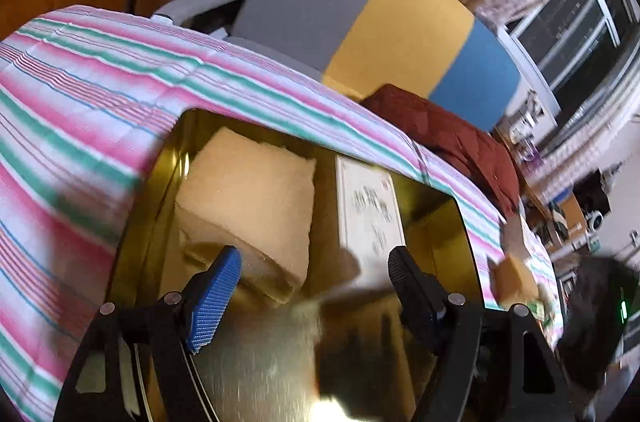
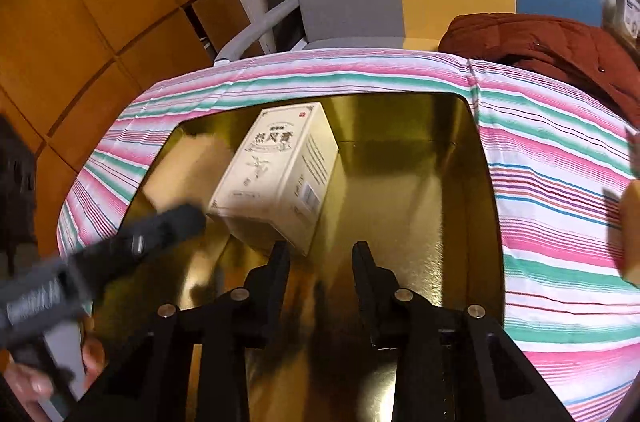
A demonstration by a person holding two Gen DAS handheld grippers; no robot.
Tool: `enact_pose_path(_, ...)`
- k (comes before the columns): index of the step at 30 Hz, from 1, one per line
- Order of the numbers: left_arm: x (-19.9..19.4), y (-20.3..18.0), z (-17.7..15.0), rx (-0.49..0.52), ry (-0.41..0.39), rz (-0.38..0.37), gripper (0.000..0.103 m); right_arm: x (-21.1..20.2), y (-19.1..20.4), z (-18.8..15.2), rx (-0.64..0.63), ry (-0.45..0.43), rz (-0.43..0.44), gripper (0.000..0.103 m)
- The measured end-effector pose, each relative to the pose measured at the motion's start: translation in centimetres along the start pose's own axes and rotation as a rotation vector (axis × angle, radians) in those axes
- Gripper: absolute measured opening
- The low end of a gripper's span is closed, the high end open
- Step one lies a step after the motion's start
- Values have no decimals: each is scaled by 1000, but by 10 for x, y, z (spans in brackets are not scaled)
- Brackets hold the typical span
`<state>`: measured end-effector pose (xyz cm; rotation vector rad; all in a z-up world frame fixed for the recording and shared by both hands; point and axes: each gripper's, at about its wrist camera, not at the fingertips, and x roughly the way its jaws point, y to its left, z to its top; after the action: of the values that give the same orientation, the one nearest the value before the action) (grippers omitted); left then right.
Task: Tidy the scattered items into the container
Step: 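Lower the white box into the tin beside the sponge and open the right tool, then move the left tool to the white melamine sponge while the right tool approaches the orange rack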
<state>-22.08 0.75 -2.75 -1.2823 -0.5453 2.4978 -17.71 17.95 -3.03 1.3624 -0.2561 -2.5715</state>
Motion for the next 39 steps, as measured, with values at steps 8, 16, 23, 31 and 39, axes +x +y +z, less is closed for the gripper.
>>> enact_pose_path(8,-12,-4,-4,24,-57,24,79,-42,-18,-16,12,-96,43,34)
enact_pose_path(16,-60,-59,-43,242,-135,-80,80,-105,-81,-62,88,-199,-9,39)
enact_pose_path(23,-71,-133,-107,473,-45,-276,81,-183,-182,-127,238,-281,-207,48)
enact_pose_path(31,-55,-201,-181,637,117,-397,81,-238,-284,-188,512,-352,-408,58)
enact_pose_path(39,-51,-207,-208,660,175,-413,81,-232,-285,-209,574,-353,-240,61)
